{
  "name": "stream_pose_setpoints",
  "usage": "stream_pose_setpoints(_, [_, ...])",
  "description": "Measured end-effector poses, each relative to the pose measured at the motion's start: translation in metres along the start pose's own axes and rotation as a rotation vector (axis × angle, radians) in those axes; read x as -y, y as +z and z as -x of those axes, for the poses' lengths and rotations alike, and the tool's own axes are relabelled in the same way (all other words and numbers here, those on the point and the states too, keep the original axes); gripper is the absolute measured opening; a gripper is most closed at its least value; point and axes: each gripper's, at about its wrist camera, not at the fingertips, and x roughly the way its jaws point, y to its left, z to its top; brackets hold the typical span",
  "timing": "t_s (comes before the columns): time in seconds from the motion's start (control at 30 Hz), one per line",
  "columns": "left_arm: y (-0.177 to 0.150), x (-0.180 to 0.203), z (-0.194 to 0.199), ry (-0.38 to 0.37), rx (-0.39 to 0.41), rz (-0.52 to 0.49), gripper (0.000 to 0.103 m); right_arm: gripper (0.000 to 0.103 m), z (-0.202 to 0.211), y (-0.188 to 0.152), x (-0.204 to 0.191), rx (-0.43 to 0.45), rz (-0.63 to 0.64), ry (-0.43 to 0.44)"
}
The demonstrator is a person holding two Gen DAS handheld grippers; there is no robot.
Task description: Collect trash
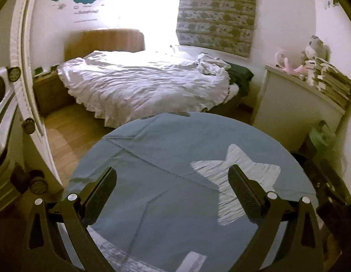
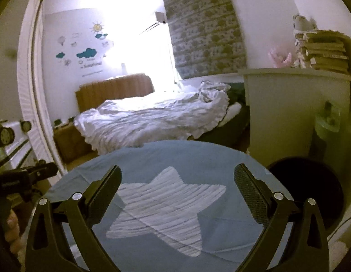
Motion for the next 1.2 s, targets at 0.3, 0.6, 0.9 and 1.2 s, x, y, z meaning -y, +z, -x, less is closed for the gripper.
stream_pose_setpoints(0.3, [-0.01,-0.009,0.004,-0.013,0.014,0.013,0.098,0.098,0.002,0.0,-0.007,0.032,0.043,-0.057])
stream_pose_setpoints(0.6, [-0.015,-0.012,0.005,-0.014,0.012,0.011,0.098,0.098,0.001,0.002,-0.005,0.027,0.037,-0.063])
stream_pose_setpoints(0.9, [-0.02,-0.013,0.002,-0.017,-0.004,-0.005,0.098,0.098,-0.003,0.004,0.0,0.018,0.012,-0.065])
stream_pose_setpoints(1.2, [-0.02,-0.014,0.002,-0.014,-0.009,-0.011,0.098,0.098,-0.003,0.003,0.004,0.016,-0.012,-0.06])
